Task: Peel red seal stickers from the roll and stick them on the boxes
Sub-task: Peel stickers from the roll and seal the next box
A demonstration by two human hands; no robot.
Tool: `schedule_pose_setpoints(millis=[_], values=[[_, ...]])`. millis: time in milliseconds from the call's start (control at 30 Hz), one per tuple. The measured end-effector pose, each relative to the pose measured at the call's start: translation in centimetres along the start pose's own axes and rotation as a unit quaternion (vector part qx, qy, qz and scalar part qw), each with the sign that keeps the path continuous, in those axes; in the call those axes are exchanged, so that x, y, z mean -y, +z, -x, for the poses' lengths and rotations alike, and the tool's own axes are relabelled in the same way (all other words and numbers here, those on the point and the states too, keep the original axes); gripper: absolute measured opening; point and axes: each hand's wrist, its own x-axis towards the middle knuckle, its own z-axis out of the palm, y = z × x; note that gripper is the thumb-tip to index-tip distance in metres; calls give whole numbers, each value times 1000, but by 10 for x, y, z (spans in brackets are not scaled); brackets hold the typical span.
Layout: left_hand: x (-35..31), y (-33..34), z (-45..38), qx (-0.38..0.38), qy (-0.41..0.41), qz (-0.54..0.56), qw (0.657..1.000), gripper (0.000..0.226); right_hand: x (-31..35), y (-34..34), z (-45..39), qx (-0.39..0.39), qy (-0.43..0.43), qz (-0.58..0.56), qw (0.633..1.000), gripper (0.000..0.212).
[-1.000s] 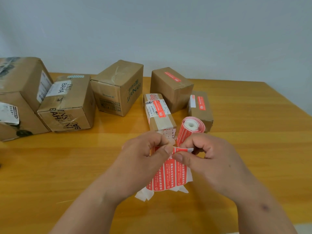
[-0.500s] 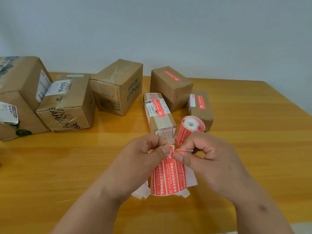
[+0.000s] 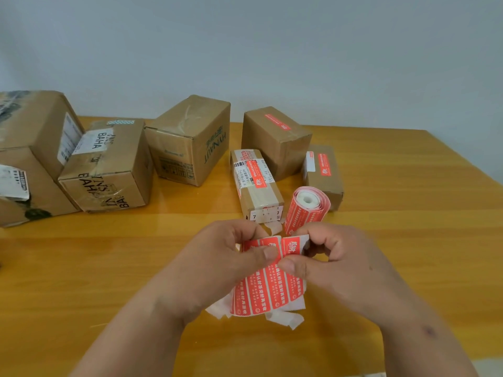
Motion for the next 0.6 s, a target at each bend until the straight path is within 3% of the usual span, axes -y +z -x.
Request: schedule_pose_setpoints(millis=[333,600], values=[[0,0,-2,10,-5,3,1000,31,-6,2,-2,-3,-36,-28,999,26],[0,-2,-2,21,-6,13,1000,19,-8,1,-4,9,-30,-62,998,23]])
